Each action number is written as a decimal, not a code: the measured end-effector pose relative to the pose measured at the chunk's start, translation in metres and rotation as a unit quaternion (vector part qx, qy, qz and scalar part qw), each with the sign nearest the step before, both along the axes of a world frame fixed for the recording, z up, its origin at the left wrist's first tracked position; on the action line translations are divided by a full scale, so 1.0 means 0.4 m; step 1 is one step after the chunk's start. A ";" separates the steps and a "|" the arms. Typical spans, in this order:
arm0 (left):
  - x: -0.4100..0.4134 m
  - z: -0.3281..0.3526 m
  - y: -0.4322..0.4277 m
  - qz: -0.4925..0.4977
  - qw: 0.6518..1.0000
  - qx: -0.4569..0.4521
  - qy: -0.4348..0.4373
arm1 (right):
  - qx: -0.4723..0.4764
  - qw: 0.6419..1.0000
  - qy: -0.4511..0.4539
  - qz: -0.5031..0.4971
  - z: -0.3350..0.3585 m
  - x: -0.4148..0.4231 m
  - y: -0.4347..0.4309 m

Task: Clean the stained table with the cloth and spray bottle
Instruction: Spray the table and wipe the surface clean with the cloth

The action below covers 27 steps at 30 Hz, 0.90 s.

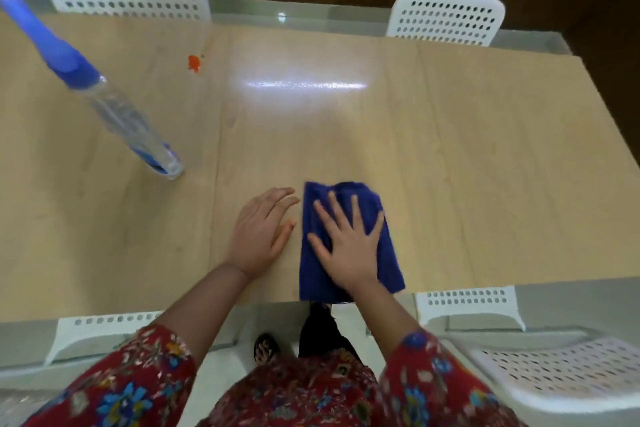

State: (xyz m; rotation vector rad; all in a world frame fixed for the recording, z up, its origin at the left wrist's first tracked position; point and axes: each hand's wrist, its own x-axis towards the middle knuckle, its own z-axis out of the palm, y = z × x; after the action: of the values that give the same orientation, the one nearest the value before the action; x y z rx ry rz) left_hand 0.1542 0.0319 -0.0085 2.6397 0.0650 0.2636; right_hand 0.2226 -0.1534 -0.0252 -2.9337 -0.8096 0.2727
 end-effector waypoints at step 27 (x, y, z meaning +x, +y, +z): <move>0.014 -0.046 -0.023 -0.010 0.999 0.001 0.051 | 0.019 0.992 0.026 -0.123 0.015 0.195 -0.356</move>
State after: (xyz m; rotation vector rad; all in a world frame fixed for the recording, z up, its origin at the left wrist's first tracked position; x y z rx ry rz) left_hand 0.1597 0.0227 -0.0268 2.6531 0.0726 0.1231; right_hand 0.3007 -0.2957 -0.0192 -2.9365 -0.4337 0.3094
